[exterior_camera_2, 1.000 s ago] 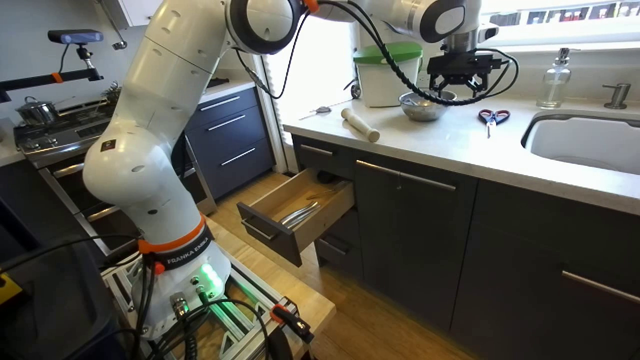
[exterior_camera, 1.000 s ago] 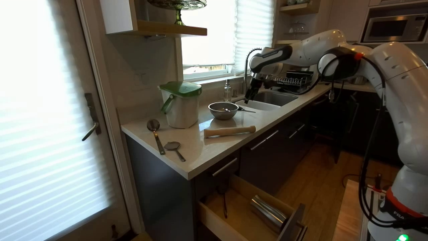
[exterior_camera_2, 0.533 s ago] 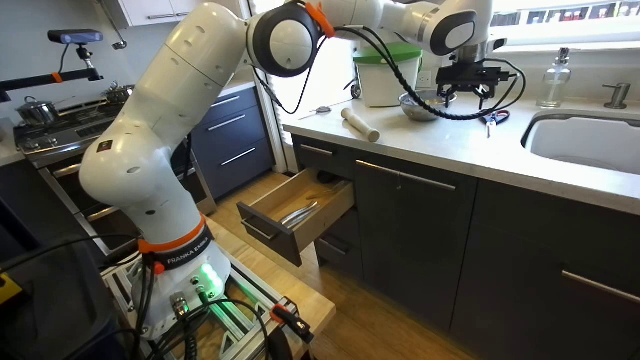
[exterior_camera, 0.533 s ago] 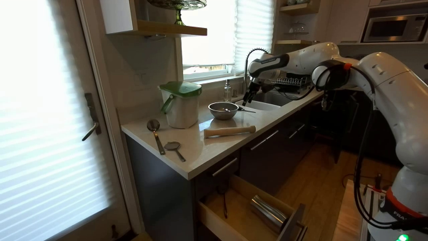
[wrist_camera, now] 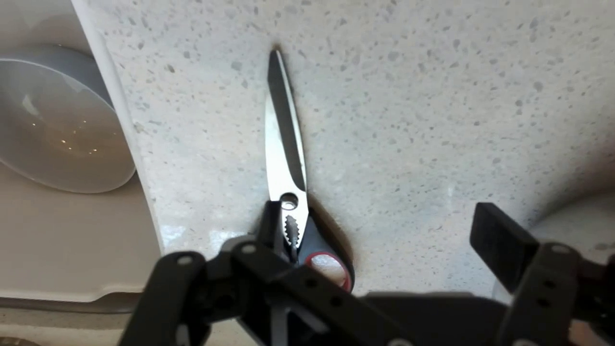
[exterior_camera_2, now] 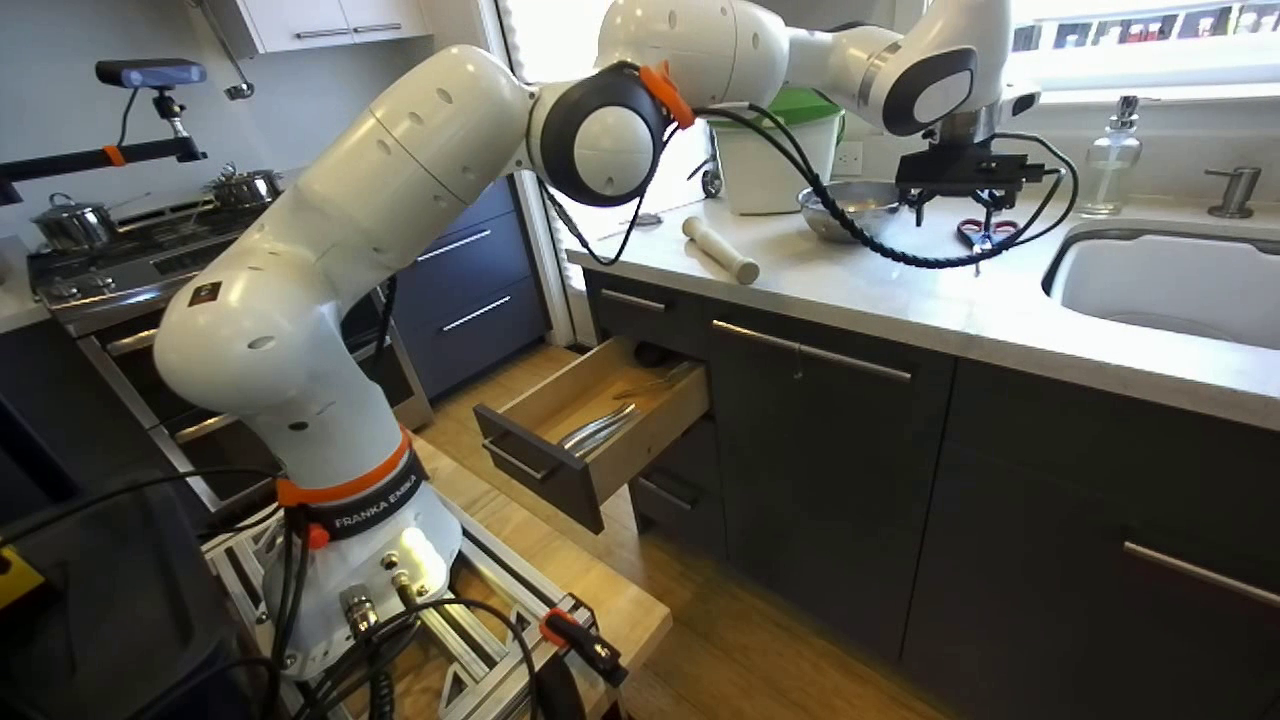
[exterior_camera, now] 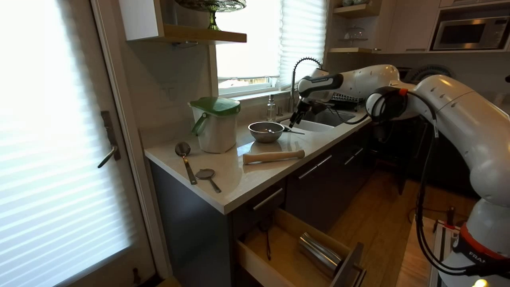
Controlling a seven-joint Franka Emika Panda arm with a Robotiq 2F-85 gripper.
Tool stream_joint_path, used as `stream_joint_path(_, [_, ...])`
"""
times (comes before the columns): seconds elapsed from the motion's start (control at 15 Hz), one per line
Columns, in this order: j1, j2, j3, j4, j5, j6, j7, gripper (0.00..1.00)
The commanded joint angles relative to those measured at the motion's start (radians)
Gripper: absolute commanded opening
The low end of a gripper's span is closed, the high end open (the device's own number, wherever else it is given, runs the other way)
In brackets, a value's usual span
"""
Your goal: Pick up the scissors and place it in between the wooden rolling pin and the silver bowl
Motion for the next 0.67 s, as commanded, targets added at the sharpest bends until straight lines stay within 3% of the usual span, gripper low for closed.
stream_joint_path(0.0, [-0.018,0.09,0.013,0.109,0.017,0.019,-0.001,1.0])
stream_joint_path(0.6, [-0.034,0.171,0.01,0.187,0.013,0.03,0.032,1.0])
